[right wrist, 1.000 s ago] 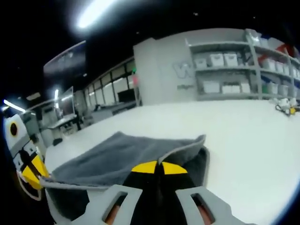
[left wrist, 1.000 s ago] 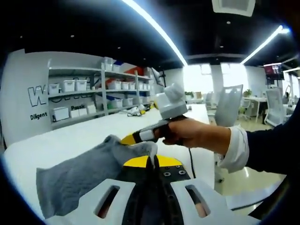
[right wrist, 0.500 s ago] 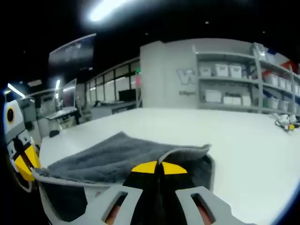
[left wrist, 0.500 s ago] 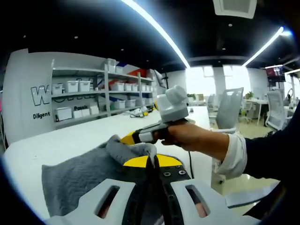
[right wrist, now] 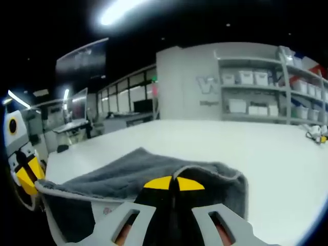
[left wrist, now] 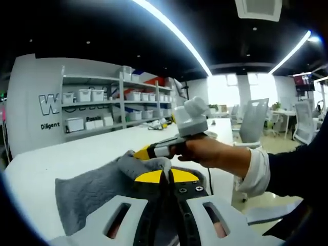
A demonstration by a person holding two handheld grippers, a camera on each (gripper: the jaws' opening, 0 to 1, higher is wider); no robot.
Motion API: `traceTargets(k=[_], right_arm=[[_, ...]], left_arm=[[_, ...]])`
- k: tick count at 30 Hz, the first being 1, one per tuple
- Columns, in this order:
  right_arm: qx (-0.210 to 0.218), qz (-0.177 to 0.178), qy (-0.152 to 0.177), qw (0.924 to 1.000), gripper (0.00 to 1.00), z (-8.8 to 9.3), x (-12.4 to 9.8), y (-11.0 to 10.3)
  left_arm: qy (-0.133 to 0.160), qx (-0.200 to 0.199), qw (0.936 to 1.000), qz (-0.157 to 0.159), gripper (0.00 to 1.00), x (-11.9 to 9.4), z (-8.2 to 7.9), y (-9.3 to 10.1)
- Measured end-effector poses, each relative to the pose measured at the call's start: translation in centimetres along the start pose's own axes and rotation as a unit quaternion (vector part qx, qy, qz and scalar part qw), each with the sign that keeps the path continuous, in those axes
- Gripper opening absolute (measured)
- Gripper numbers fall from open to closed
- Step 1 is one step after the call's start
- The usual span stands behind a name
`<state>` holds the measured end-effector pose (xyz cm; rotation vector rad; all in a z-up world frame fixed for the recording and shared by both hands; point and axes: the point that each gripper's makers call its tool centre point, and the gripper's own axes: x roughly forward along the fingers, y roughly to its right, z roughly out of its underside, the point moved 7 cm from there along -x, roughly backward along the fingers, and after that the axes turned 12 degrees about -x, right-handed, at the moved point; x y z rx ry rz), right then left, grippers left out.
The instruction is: Open the folded towel by lifting each exposed corner and separating the folded layers until the towel lies flat within the target outline without major curled edges
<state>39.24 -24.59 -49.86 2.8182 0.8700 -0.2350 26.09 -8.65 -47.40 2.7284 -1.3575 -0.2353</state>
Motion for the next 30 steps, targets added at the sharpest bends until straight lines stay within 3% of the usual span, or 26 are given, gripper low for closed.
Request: traceTargets(k=[17, 30], right_arm=[[0.009, -0.014, 0.014, 0.9998, 0.0, -1.8, 1.0, -2.4], [0.005, -0.025, 0.03, 0.9992, 0.0, -3.1, 1.4, -5.2]], left_arm=[[0.019, -0.007, 0.9993, -0.032, 0.04, -3.1, -0.8, -2.6], [0.035, 0.003, 0.9979, -0.054, 0.04, -5.3, -0.9, -3.0]])
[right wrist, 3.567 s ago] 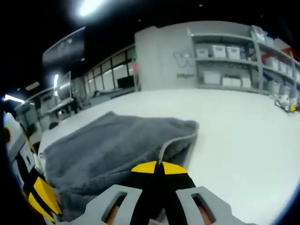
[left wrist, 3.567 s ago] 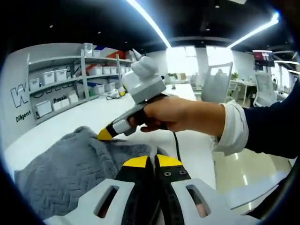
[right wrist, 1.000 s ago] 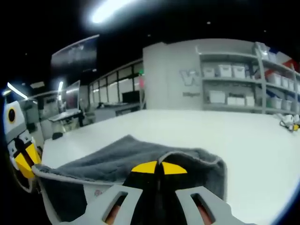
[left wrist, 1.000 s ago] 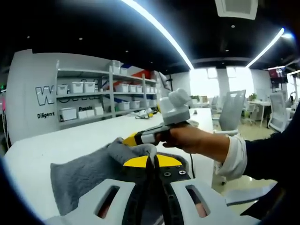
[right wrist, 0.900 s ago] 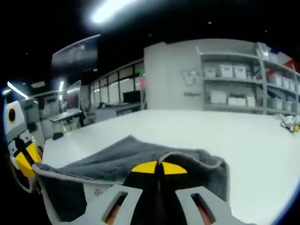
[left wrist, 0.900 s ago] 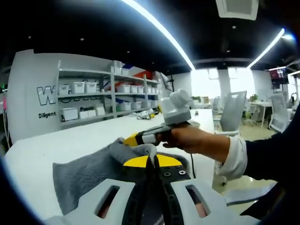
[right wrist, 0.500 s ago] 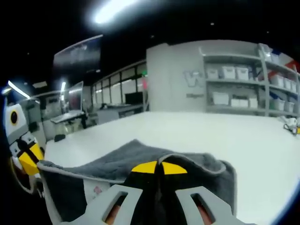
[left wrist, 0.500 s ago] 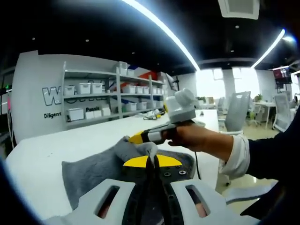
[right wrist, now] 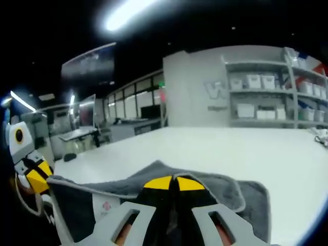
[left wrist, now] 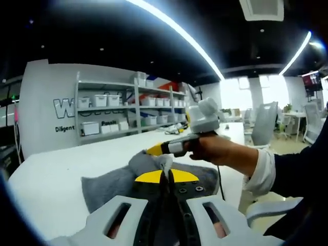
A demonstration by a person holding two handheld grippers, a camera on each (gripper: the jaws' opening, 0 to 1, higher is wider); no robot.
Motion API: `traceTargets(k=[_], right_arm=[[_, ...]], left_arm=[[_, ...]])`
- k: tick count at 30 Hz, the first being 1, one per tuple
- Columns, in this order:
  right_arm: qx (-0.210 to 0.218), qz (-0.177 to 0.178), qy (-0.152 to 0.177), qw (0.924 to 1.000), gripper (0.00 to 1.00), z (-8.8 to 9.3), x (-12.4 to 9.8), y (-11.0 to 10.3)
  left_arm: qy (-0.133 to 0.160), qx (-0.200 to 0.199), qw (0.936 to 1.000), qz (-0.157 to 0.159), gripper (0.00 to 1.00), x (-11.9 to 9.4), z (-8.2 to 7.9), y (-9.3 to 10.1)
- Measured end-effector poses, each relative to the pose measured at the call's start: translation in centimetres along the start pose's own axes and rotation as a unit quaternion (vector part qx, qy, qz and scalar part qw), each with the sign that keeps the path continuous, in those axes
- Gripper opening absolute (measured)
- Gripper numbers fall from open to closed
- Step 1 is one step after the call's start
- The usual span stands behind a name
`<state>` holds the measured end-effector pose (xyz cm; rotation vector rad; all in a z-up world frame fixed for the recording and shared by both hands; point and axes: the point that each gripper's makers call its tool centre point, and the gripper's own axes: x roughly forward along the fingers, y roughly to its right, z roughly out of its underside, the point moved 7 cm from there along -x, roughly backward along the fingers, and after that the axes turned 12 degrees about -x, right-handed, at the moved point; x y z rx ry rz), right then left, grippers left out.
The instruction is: Open the folded towel by lifting each exposed corner and separating the folded layers until the towel lies flat within the target outline without major curled edges
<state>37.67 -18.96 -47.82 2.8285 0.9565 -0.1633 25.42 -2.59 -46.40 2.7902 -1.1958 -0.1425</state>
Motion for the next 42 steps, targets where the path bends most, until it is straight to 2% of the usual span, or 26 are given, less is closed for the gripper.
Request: traceTargets(k=[11, 21, 27, 29, 42], right_arm=[[-0.012, -0.013, 0.0, 0.9998, 0.0, -0.4, 0.3, -2.2], [-0.029, -0.025, -0.008, 0.9992, 0.0, -0.9, 1.0, -4.1], [-0.046, -0.028, -0.013, 0.9985, 0.0, -1.2, 1.5, -5.5], [-0.048, -0.027, -0.014, 0.9984, 0.0, -1.4, 1.8, -4.8], [-0.065, -0.04, -0.02, 0.9969, 0.0, -2.1, 3.4, -6.9]], left_arm=[[-0.019, 0.027, 0.9994, -0.01, 0.04, -2.0, -0.5, -1.2], [-0.018, 0.048, 0.9985, -0.019, 0.04, -3.6, -0.8, -2.0], [-0.015, 0.048, 0.9984, -0.026, 0.04, -4.5, -0.7, -2.9], [-0.015, 0.041, 0.9986, -0.029, 0.04, -4.8, -0.7, -3.4], [-0.009, 0.037, 0.9983, -0.044, 0.04, -6.4, -0.9, -4.8]])
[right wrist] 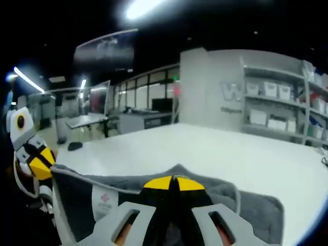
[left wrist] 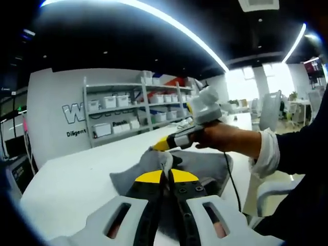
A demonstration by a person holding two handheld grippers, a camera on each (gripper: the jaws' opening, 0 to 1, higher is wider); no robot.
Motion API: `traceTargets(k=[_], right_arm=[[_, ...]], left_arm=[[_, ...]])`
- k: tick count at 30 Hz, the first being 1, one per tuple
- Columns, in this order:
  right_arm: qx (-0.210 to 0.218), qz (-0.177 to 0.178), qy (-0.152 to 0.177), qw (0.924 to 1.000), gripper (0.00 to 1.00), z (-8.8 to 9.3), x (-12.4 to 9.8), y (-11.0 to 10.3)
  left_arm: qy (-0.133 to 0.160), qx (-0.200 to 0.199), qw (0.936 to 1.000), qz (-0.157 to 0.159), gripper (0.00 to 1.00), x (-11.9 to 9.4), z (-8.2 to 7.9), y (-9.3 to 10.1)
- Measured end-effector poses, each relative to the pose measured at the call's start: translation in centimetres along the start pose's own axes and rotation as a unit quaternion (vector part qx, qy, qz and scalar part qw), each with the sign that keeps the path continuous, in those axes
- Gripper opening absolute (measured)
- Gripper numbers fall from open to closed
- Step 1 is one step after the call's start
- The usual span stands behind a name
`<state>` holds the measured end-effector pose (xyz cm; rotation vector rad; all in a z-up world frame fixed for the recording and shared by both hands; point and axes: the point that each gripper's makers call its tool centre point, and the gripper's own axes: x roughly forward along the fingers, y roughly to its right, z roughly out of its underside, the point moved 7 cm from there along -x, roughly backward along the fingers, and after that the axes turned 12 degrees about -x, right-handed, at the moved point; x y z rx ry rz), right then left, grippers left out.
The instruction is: Open the folded towel by lifting each exposed corner and separating the folded layers until the towel lies flat within the target outline without major curled edges
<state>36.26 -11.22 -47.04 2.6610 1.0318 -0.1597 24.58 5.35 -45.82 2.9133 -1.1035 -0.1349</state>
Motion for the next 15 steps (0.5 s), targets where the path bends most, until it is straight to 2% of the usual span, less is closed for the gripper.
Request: traceTargets(k=[15], right_arm=[[-0.012, -0.027, -0.005, 0.9996, 0.0, -1.4, 2.1, -0.9]], left_arm=[[0.009, -0.023, 0.9995, -0.021, 0.04, -2.2, 0.4, -1.6]])
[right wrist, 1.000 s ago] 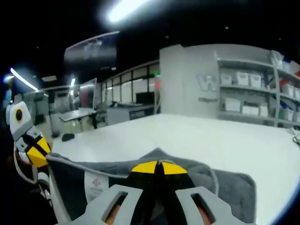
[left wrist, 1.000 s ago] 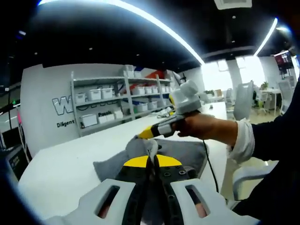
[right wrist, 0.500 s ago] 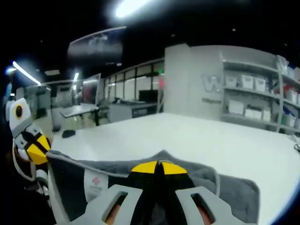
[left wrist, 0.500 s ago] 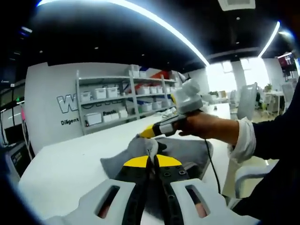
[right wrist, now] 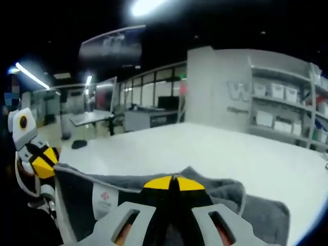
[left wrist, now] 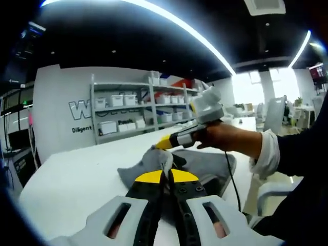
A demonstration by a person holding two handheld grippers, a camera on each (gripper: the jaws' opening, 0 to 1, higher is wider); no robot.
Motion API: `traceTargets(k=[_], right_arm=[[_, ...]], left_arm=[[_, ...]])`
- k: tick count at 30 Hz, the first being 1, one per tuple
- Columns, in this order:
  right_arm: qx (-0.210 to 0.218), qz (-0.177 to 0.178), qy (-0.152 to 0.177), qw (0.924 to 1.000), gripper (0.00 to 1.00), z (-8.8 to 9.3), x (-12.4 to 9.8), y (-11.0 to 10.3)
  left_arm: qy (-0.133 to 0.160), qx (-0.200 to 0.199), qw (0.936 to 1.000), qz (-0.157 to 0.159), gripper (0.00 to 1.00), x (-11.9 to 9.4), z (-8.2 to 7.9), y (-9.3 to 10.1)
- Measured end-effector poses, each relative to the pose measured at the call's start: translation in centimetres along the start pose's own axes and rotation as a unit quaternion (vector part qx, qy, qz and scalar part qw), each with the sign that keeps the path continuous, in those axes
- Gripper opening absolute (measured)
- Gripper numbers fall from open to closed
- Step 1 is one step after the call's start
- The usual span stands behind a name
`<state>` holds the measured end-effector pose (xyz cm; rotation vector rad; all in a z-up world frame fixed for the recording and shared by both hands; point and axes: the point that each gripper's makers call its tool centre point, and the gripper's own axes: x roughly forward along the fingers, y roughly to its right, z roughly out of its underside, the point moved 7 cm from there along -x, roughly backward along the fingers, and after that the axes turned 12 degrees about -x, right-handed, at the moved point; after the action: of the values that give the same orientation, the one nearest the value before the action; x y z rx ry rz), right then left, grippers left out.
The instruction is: Open the folded towel by lifting each exposed corner and separating the folded layers until the towel lies flat within the target outline without major curled edges
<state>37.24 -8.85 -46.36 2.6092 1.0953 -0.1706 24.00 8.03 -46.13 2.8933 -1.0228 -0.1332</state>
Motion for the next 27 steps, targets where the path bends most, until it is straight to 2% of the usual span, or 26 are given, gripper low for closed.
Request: traceTargets(k=[16, 27], right_arm=[[-0.032, -0.03, -0.005, 0.999, 0.0, -2.0, 2.6, -1.7], [-0.056, -0.045, -0.006, 0.9974, 0.0, -3.3, 4.0, -3.0]], left_arm=[[0.001, -0.002, 0.9997, -0.025, 0.04, -2.9, 0.7, -1.5], [0.008, 0.001, 0.9991, -0.043, 0.04, -4.7, 0.3, -2.6]])
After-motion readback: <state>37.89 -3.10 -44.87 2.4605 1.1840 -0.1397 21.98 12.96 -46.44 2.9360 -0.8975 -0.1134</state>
